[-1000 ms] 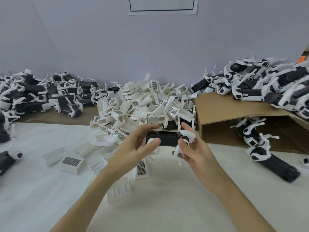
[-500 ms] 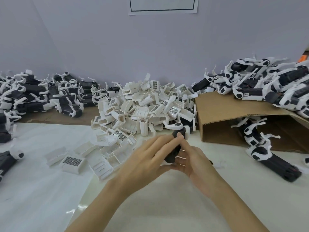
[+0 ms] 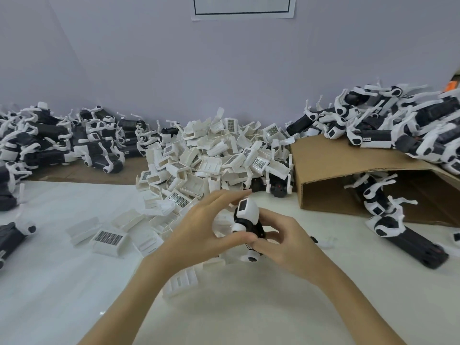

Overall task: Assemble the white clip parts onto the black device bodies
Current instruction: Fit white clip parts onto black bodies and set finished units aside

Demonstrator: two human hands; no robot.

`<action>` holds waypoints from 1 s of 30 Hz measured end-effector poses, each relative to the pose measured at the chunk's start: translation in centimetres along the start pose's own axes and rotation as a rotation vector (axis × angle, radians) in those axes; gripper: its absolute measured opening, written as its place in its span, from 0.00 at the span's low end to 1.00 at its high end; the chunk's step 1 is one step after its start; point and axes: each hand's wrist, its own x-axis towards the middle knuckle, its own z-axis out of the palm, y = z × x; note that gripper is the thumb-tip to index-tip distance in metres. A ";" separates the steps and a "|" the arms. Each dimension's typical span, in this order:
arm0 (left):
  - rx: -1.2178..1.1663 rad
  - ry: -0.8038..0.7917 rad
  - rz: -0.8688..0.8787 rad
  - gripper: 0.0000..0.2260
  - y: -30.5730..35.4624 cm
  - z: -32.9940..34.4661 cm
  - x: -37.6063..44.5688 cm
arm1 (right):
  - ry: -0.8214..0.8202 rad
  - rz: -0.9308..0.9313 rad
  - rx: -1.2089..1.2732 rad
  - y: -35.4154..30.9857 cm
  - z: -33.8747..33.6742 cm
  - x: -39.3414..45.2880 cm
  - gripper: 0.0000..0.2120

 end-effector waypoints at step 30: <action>0.344 0.105 0.143 0.33 -3.4 -1.1 0.3 | 0.328 -0.166 -0.521 2.1 -1.4 0.5 0.39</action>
